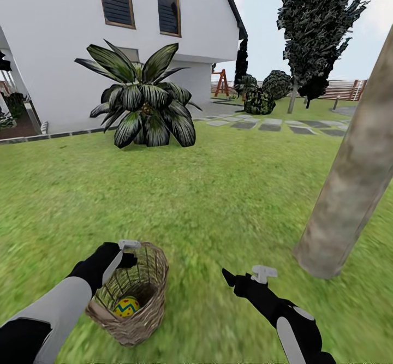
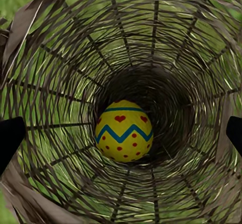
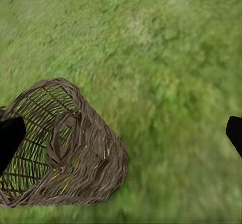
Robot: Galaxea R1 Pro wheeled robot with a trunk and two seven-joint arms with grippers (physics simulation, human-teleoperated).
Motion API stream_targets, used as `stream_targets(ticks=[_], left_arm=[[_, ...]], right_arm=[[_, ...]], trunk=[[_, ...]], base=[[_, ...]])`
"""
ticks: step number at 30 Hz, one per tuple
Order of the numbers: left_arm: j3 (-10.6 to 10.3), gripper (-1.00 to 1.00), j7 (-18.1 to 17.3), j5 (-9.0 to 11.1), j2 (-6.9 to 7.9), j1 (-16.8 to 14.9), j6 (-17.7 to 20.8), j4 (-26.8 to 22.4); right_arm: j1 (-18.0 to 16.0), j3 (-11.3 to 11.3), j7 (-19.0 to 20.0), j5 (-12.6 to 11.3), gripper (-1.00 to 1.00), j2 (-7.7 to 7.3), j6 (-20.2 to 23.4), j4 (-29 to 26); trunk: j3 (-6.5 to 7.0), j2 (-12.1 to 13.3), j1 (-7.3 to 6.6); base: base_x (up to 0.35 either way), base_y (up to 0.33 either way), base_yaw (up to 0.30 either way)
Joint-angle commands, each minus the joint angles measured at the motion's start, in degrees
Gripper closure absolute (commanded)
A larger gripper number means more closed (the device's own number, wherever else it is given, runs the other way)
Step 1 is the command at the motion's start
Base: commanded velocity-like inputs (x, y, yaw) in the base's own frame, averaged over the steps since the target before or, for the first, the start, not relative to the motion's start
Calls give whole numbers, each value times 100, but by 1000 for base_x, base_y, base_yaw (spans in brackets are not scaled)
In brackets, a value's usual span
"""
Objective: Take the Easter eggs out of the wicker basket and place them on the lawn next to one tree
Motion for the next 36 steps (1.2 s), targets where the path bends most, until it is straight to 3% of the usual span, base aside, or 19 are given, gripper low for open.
stream_targets(ticks=[1, 14, 36], left_arm=[[-44, -100, 44, 63, 8, -31, 25, -7], [-37, -100, 26, 72, 160, -167, -96, 7], [-45, -100, 23, 26, 164, -158, -182, 6]], right_arm=[[-3, -7, 14, -14, -100, 3, 28, -3], [-3, -8, 22, -25, -100, 3, 23, 6], [-3, -8, 26, -24, -100, 3, 23, 6]], trunk=[[-24, -44, 22], [-258, -565, 307], [-653, -1448, 790]], base=[[0, 0, 0], [0, 0, 0], [0, 0, 0]])
